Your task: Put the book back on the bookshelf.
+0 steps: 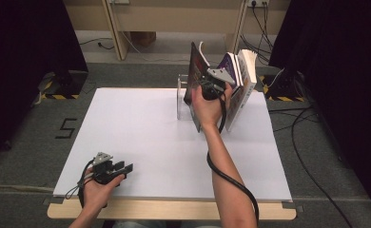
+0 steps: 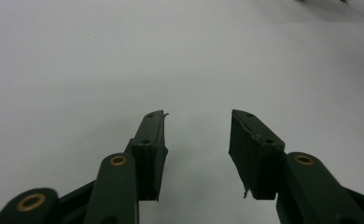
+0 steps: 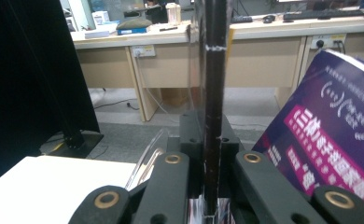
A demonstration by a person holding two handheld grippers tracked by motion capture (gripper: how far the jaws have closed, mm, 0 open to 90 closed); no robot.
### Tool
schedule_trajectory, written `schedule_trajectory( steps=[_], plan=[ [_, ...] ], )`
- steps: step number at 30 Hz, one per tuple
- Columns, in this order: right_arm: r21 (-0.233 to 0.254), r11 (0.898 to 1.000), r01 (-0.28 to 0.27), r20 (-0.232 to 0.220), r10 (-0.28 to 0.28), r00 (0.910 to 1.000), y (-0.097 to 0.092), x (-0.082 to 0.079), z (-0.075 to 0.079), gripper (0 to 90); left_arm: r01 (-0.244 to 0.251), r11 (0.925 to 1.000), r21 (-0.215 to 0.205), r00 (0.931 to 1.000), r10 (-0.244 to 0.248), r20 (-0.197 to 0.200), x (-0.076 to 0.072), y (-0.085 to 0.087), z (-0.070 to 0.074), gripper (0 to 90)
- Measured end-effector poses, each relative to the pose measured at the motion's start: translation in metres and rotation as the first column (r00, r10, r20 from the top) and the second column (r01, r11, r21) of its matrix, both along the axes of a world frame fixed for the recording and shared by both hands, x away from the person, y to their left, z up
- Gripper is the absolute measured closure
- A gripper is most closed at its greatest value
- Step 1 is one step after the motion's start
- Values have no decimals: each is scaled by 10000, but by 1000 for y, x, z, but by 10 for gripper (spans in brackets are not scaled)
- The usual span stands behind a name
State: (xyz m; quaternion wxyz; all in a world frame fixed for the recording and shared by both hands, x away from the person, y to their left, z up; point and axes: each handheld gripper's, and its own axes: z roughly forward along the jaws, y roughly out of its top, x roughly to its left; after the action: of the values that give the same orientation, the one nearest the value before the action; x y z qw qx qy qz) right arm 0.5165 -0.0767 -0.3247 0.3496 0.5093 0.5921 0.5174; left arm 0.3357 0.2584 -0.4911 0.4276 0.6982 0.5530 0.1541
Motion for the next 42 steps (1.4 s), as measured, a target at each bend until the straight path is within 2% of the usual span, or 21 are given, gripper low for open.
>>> schedule_trajectory(
  steps=[5, 12, 17, 21, 28, 32, 42],
  plan=[
    [-32, 10000, -69, -120, 68, 9999, -5, -10, -5, 830, 31, 10000, 30, 10000, -31, 2, 0, -1, 0, 551],
    [311, 9990, -317, -903, 344, 9953, -14, -10, 1, 788, 78, 10000, 41, 10000, -78, -9, 0, -4, 0, 550],
    [347, 9987, -369, -1301, 411, 9907, -19, -7, 2, 833, 78, 10000, 62, 10000, -78, -12, 0, -3, -1, 550],
    [379, 9988, -313, -1420, 364, 9892, -20, -6, 3, 865, 85, 9999, 57, 10000, -85, -7, 0, -4, 0, 550],
    [283, 9988, -399, -1444, 435, 9886, -16, -6, 5, 872, 87, 9999, 76, 10000, -87, -2, 0, -3, 0, 551],
    [-181, 9978, -645, -1150, 620, 9914, -6, -5, 9, 873, 100, 9999, 67, 9999, -100, -15, 0, -3, 0, 551],
    [-384, 9966, -729, -735, 700, 9948, 5, 0, 19, 873, 50, 10000, 44, 10000, -50, 0, 0, -1, 0, 552]
  ],
)
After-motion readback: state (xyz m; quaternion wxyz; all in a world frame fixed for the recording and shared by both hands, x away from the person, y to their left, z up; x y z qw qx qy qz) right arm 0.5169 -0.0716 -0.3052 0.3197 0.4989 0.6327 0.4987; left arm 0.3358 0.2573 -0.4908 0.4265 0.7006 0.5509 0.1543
